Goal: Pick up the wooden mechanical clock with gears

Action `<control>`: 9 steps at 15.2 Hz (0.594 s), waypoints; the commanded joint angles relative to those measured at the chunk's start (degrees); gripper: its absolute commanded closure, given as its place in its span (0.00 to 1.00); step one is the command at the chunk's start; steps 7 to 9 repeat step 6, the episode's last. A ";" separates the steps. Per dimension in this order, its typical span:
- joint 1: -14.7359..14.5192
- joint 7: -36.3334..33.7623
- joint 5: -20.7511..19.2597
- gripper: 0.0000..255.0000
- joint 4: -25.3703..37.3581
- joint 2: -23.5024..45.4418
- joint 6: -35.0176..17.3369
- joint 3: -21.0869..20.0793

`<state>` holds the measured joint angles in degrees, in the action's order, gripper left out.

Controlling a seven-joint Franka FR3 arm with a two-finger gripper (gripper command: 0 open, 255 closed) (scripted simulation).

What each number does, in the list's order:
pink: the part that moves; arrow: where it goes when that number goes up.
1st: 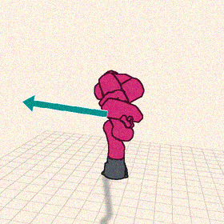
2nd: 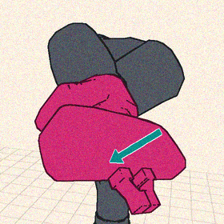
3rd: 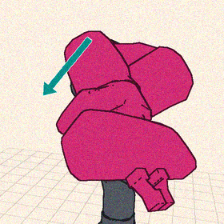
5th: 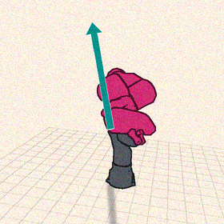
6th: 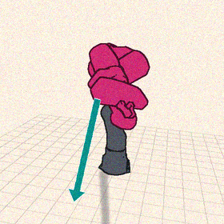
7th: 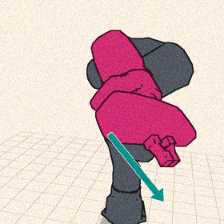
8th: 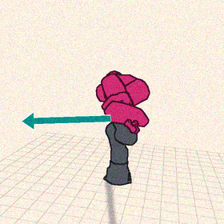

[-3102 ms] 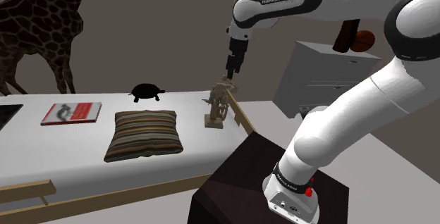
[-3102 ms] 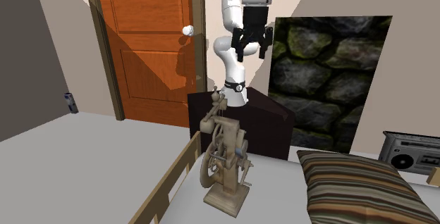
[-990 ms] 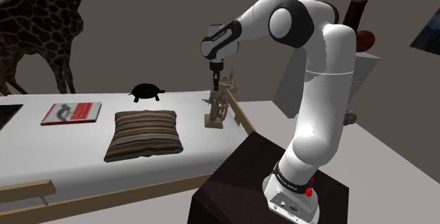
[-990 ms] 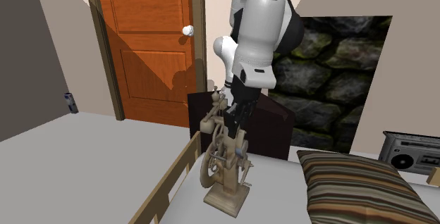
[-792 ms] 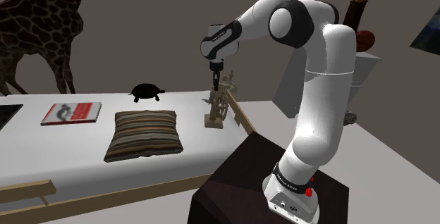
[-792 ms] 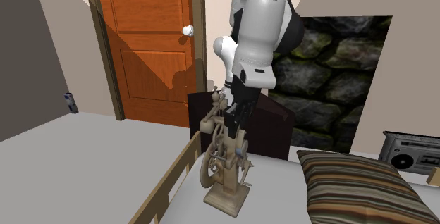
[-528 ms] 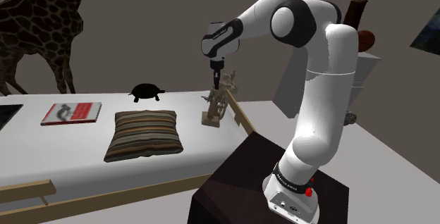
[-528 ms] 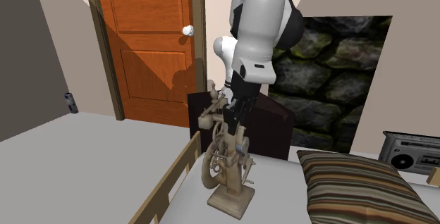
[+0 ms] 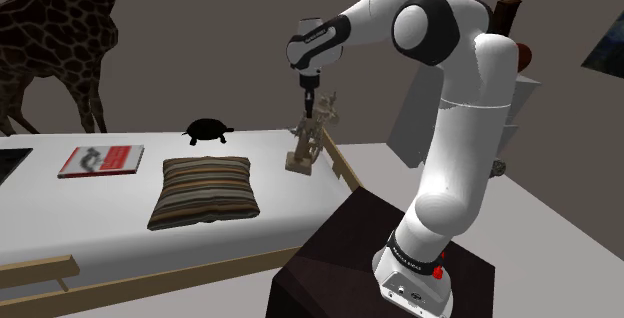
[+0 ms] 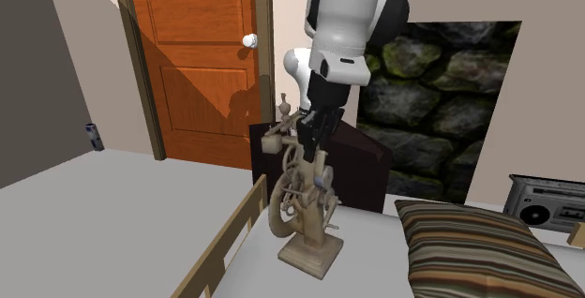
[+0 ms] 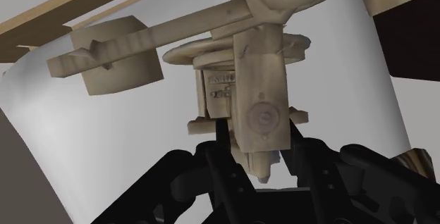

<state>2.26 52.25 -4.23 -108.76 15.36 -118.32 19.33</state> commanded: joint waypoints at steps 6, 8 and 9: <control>-0.21 0.05 -0.49 1.00 1.92 -1.84 3.55 0.16; -0.21 0.05 -0.49 1.00 1.92 -1.84 3.55 0.16; -0.21 0.05 -0.49 1.00 1.92 -1.84 3.55 0.16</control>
